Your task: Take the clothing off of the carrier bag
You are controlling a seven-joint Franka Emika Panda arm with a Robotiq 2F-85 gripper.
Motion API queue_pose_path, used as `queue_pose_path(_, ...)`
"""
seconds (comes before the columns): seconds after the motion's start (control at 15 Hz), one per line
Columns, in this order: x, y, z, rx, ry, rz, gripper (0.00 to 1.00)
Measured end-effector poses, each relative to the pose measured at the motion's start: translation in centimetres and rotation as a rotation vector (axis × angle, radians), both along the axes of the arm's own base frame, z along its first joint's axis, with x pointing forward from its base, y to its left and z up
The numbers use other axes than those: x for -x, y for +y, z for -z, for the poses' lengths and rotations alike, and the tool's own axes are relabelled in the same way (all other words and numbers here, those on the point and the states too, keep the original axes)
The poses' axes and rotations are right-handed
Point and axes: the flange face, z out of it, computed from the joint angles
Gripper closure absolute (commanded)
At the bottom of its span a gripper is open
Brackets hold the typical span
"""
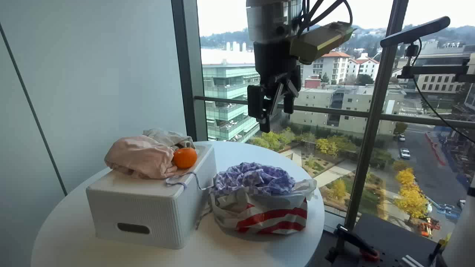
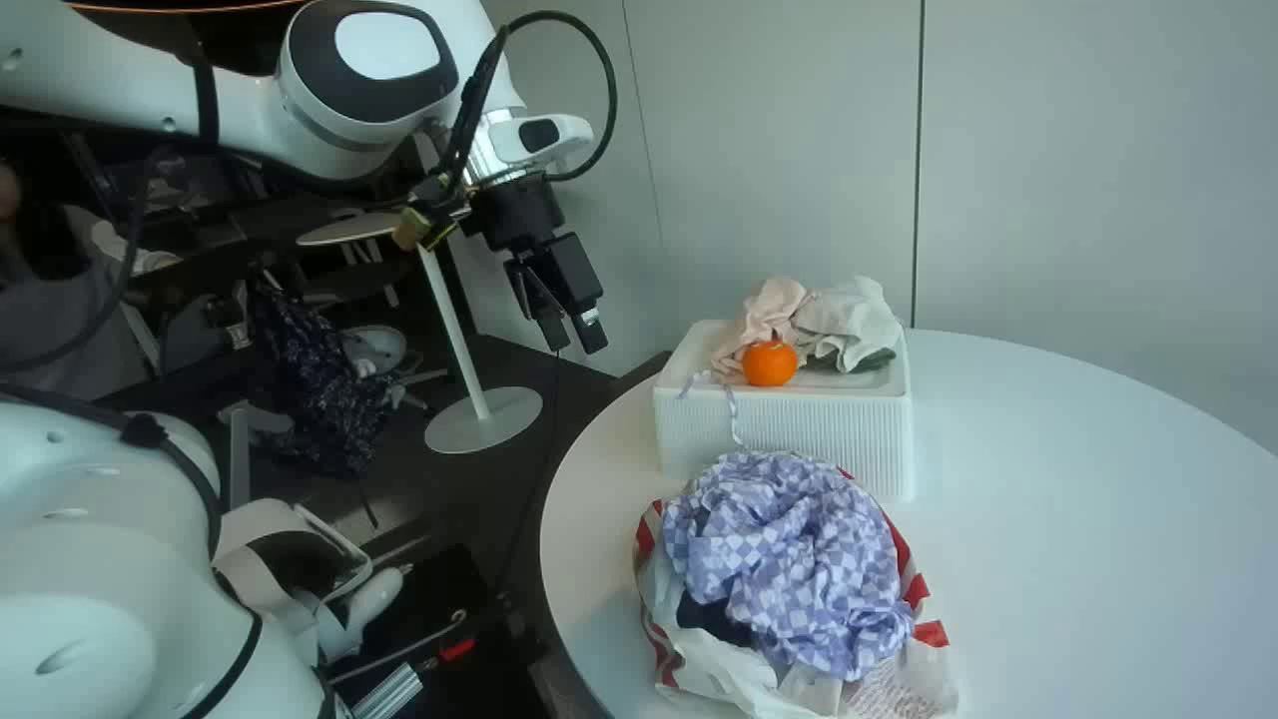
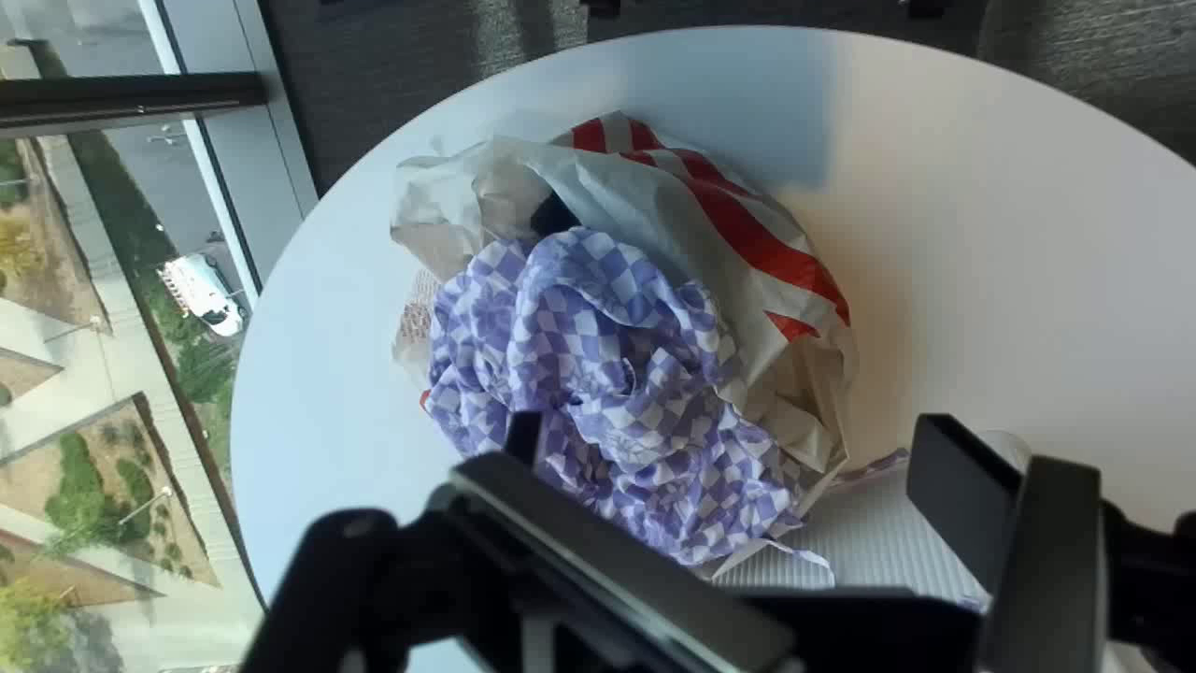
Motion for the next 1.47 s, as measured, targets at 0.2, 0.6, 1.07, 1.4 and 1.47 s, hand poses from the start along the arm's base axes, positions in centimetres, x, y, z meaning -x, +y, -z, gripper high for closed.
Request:
queue_pose_path(0.2, -0.1, 0.1, -0.6, -0.003, -0.013, -0.002, 0.00)
queue_pose_path(0.6, -0.1, 0.1, -0.7, -0.003, -0.015, -0.002, 0.00)
queue_pose_path(1.07, -3.2, -1.6, 1.1, -0.058, -0.014, 0.052, 0.00)
queue_pose_path(1.4, -7.6, -3.6, 5.9, -0.066, 0.001, 0.133, 0.00)
queue_pose_path(1.47, -8.1, -3.9, 7.3, -0.059, 0.013, 0.151, 0.00)
